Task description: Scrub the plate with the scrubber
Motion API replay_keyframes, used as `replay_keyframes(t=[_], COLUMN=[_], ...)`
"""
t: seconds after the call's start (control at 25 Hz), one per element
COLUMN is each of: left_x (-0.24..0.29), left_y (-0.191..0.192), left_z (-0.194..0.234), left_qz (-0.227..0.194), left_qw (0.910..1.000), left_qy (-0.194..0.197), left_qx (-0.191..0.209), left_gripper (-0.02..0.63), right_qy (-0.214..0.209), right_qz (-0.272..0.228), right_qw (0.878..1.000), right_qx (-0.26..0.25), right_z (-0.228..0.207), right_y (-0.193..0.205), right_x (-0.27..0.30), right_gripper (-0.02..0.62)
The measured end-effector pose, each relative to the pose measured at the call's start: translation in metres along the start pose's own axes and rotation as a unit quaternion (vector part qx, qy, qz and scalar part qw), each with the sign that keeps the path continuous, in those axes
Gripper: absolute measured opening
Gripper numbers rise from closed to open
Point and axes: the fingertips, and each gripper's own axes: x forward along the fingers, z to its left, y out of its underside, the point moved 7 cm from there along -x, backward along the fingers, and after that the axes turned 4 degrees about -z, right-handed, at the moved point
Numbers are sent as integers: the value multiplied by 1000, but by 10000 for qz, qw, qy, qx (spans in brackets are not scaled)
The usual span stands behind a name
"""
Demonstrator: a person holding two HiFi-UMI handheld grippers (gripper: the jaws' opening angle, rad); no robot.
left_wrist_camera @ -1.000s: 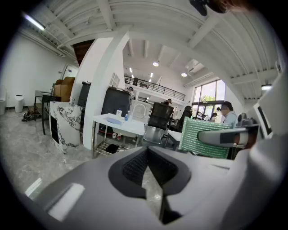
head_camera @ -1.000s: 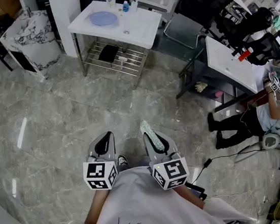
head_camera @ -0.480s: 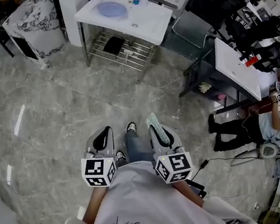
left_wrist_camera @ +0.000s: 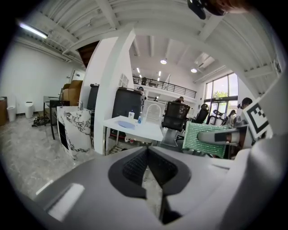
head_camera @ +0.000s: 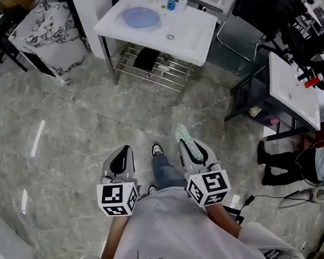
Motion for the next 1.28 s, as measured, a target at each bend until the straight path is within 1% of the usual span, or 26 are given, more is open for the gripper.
replay_keyframes(t=[0.12, 0.24, 0.44, 0.6, 0.72, 0.88, 1.16, 1.28], left_x=[36, 76, 147, 198, 233, 266, 299, 316], left_y=[-22, -39, -66, -86, -102, -119, -134, -143], left_z=[11, 21, 36, 46, 51, 56, 70, 86], left_qz=[69, 138, 179, 165, 63, -93, -58, -102], left_qw=[10000, 9999, 9998, 9999, 9999, 9996, 9992, 9990], left_qy=[5, -14, -39, 24, 97, 167, 309, 308], left_qx=[28, 16, 0, 46, -92, -200, -239, -297], left_gripper=[51, 51, 50, 51, 51, 51, 51, 51], right_qy=[53, 8, -150, -235, -282, -320, -368, -390], right_qz=[184, 322, 409, 452, 446, 449, 576, 673], right_qw=[9998, 9995, 9990, 9987, 9986, 9983, 9973, 9965], right_qx=[-56, -71, -47, -57, -100, -185, -273, -315], right_z=[-15, -32, -66, -89, -105, -119, -127, -126], right_y=[-14, -26, -49, -65, -79, -94, -105, -106], right_x=[42, 83, 150, 197, 228, 258, 295, 314], right_gripper=[48, 48, 48, 48, 48, 48, 48, 48])
